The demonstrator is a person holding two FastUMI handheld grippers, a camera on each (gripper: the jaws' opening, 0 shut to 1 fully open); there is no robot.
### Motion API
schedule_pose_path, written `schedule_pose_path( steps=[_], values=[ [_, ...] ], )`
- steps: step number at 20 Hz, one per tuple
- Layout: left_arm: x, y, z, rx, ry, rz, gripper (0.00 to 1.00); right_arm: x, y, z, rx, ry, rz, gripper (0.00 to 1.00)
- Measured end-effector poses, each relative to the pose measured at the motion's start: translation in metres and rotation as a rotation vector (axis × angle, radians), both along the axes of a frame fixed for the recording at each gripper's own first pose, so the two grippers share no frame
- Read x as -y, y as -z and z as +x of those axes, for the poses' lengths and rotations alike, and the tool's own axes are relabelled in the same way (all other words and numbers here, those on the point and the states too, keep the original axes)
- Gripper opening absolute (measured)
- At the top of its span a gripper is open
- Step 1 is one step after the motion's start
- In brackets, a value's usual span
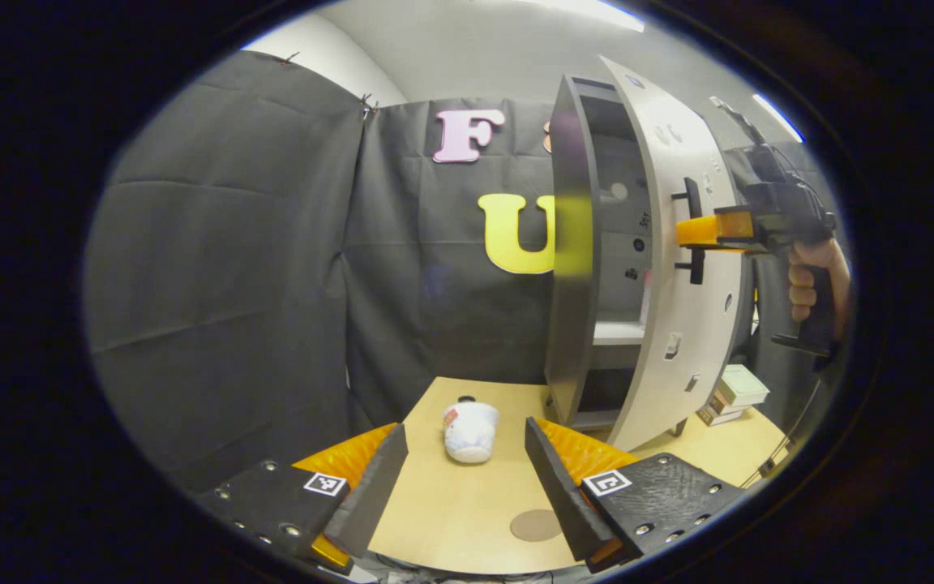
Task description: Open the cabinet door with the right hand, grasp the bottle in the cabinet with the left hand and place it on the coaster, then close the cabinet door with the right hand.
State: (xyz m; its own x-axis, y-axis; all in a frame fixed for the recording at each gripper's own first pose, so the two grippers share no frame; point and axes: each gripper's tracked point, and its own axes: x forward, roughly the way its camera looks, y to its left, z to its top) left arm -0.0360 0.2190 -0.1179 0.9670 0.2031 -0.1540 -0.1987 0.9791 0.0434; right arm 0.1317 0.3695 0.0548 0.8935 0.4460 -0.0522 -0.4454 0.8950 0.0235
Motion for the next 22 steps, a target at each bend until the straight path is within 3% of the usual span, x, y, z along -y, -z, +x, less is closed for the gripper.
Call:
schedule_pose_path(
  steps=[14, 22],
  values=[
    [0.040, 0.001, -0.004, 0.005, 0.059, 0.012, 0.89, 0.009, 0.002, -0.003, -0.009, -0.048, 0.004, 0.10],
    [0.083, 0.011, 0.012, -0.014, 0.154, 0.013, 0.89, 0.020, 0.000, -0.005, 0.009, -0.014, 0.021, 0.12]
  ],
)
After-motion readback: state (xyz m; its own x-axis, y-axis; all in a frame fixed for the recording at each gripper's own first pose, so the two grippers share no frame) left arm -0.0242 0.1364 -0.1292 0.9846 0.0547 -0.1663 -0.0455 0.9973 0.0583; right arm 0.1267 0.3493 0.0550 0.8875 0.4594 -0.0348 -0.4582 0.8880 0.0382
